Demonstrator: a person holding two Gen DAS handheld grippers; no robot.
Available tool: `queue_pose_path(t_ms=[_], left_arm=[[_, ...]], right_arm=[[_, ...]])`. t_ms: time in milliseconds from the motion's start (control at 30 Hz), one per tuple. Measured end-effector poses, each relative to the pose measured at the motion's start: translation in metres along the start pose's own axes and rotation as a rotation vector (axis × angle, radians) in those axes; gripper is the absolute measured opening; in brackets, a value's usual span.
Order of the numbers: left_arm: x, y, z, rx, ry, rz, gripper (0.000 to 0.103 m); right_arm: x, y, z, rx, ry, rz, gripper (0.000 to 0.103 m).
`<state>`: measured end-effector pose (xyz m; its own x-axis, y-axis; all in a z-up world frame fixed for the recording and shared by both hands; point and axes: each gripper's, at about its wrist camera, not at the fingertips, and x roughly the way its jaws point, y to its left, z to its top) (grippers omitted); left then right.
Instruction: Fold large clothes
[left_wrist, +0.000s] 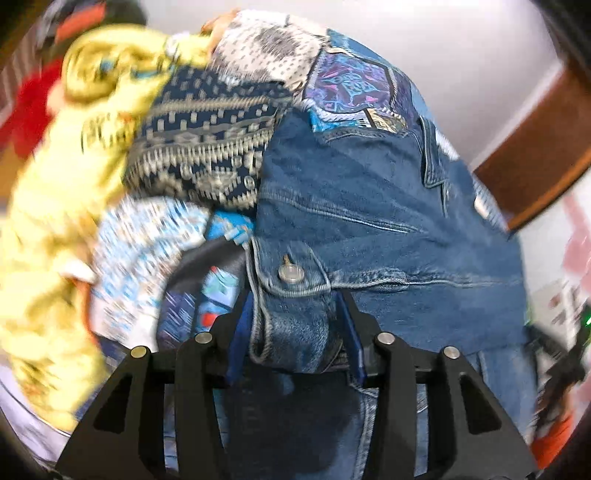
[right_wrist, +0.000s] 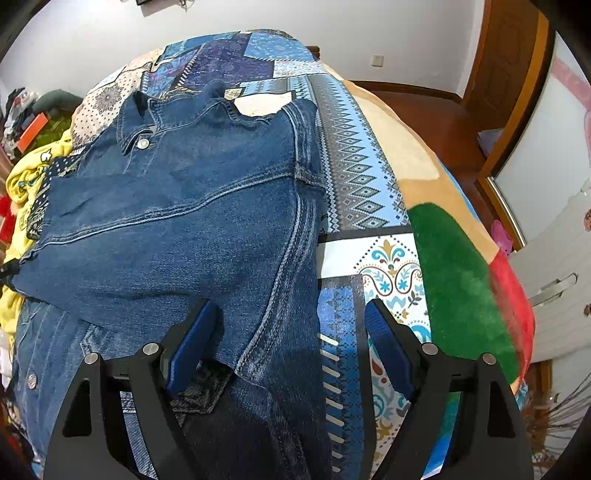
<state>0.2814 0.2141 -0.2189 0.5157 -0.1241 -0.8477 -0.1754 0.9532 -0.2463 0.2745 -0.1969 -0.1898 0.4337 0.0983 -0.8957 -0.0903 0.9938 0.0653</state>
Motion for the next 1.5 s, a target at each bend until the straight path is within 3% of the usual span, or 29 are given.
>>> queue_pose_path(t_ms=[100, 167, 467, 700, 833, 900, 1033, 1067, 1100, 1167, 1267, 1500], left_arm=[[-0.014, 0.0, 0.015, 0.051, -0.057, 0.038, 0.071], [-0.02, 0.001, 0.028, 0.065, -0.095, 0.054, 0.074], [0.025, 0.011, 0.076, 0.052, -0.032, 0.078, 0.075], [0.082, 0.032, 0.091, -0.023, 0.057, 0.033, 0.074], [0.101, 0.038, 0.108, -0.025, 0.066, 0.014, 0.074], [0.109, 0.037, 0.118, -0.024, 0.066, -0.013, 0.063], [0.126, 0.029, 0.134, -0.008, 0.077, -0.061, 0.042], [0.13, 0.025, 0.138, -0.001, 0.079, -0.066, 0.03], [0.132, 0.023, 0.14, 0.002, 0.078, -0.065, 0.024], [0.131, 0.014, 0.144, 0.019, 0.059, -0.056, 0.014], [0.123, 0.005, 0.145, 0.048, 0.029, -0.016, 0.011], [0.061, 0.003, 0.16, 0.05, -0.095, -0.021, 0.01]], right_arm=[[-0.006, 0.0, 0.007, -0.01, -0.014, 0.024, 0.08], [-0.011, -0.002, 0.014, -0.005, -0.032, 0.043, 0.08], [-0.002, -0.014, 0.062, 0.023, -0.082, 0.094, 0.081], [0.039, -0.021, 0.093, 0.081, -0.028, 0.155, 0.08], [0.057, -0.02, 0.105, 0.079, -0.009, 0.171, 0.08], [0.065, -0.02, 0.112, 0.08, 0.003, 0.188, 0.073], [0.081, -0.018, 0.118, 0.08, 0.031, 0.208, 0.049], [0.083, -0.017, 0.119, 0.084, 0.025, 0.199, 0.044], [0.083, -0.018, 0.121, 0.091, 0.019, 0.194, 0.041], [0.082, -0.018, 0.125, 0.102, 0.013, 0.195, 0.025], [0.082, -0.02, 0.13, 0.108, 0.015, 0.217, 0.016], [0.049, -0.005, 0.163, 0.059, -0.077, 0.251, 0.014]])
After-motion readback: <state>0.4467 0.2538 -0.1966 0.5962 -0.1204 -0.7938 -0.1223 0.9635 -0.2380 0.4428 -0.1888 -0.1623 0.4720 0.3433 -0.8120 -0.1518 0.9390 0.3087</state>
